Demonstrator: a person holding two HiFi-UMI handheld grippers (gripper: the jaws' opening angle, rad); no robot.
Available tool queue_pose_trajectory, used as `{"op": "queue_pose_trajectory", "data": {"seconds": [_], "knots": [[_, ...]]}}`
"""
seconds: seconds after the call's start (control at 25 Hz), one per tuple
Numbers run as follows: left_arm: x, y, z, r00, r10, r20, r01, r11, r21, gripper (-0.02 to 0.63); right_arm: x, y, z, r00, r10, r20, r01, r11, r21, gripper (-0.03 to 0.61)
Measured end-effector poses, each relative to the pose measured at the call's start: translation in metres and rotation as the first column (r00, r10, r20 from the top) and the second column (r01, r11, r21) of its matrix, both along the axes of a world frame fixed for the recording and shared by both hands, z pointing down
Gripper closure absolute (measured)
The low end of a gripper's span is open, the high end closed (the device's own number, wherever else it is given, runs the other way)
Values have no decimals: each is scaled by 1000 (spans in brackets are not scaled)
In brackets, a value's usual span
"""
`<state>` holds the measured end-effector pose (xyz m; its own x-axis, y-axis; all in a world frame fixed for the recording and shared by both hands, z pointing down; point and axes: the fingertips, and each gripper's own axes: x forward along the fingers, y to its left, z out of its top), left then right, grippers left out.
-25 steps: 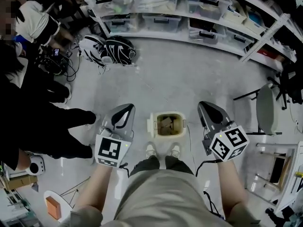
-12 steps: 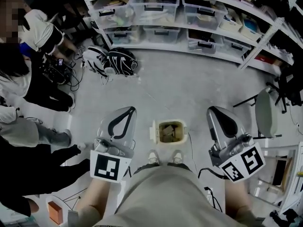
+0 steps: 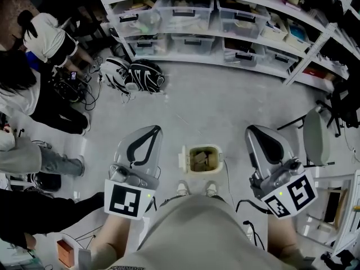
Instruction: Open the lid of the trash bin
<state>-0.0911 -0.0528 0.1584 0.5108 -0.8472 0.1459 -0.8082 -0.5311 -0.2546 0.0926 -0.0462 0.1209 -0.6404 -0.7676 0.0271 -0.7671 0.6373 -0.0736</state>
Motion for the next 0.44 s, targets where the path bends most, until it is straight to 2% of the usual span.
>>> {"op": "queue_pose_trajectory", "data": {"seconds": [0.2,0.44], "knots": [[-7,0,-1,1000,-4,-2,4,1000,-8,612,-12,2,-6,999,-26,-28,26,1000,11,575],[-11,9,16,1000,-17,-11,17,1000,-4,612,-15,10,8,999,-15,-44,17,999,50,575]]}}
